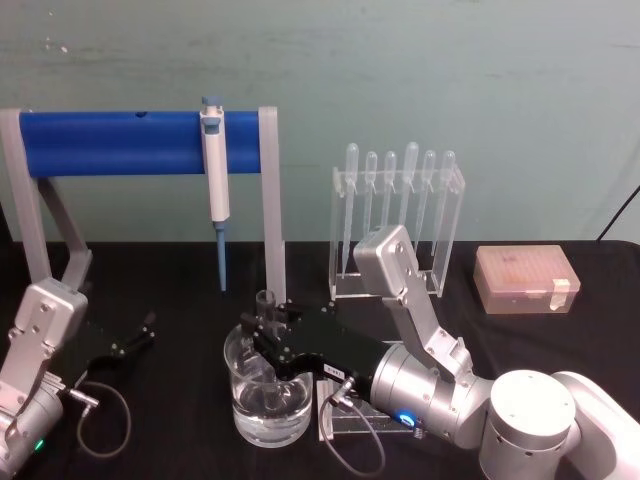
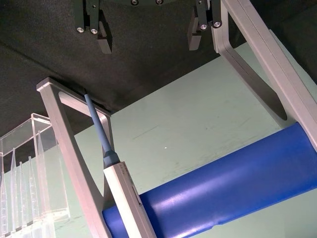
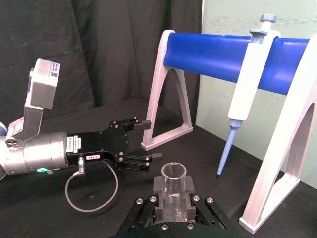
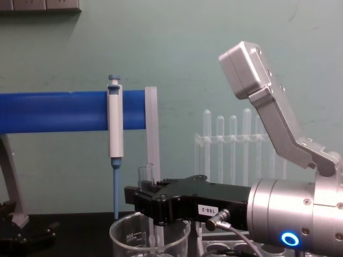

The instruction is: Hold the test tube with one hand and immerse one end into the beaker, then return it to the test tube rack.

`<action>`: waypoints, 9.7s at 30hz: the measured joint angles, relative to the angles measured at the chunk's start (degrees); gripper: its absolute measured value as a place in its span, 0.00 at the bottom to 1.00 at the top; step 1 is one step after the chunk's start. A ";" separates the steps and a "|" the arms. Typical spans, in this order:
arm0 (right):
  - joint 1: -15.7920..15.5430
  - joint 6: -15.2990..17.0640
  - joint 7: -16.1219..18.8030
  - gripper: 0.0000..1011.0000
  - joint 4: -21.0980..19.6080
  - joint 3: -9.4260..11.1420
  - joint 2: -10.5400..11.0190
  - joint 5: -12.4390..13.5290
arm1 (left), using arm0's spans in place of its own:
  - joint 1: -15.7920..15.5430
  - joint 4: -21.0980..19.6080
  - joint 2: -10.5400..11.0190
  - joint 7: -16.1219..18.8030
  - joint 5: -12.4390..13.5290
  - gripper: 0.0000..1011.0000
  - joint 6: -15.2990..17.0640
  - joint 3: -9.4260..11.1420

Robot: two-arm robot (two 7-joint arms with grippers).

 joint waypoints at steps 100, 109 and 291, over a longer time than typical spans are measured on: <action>0.00 0.00 0.00 0.22 0.00 0.00 0.00 0.00 | 0.00 0.00 0.00 0.00 0.00 0.99 0.00 0.00; 0.00 0.00 0.00 0.22 0.00 0.00 0.00 0.00 | 0.00 0.00 0.00 0.00 0.00 0.99 0.00 0.00; 0.00 0.00 0.00 0.22 0.00 0.00 0.00 0.00 | 0.00 0.00 0.00 0.00 0.00 0.99 0.00 0.00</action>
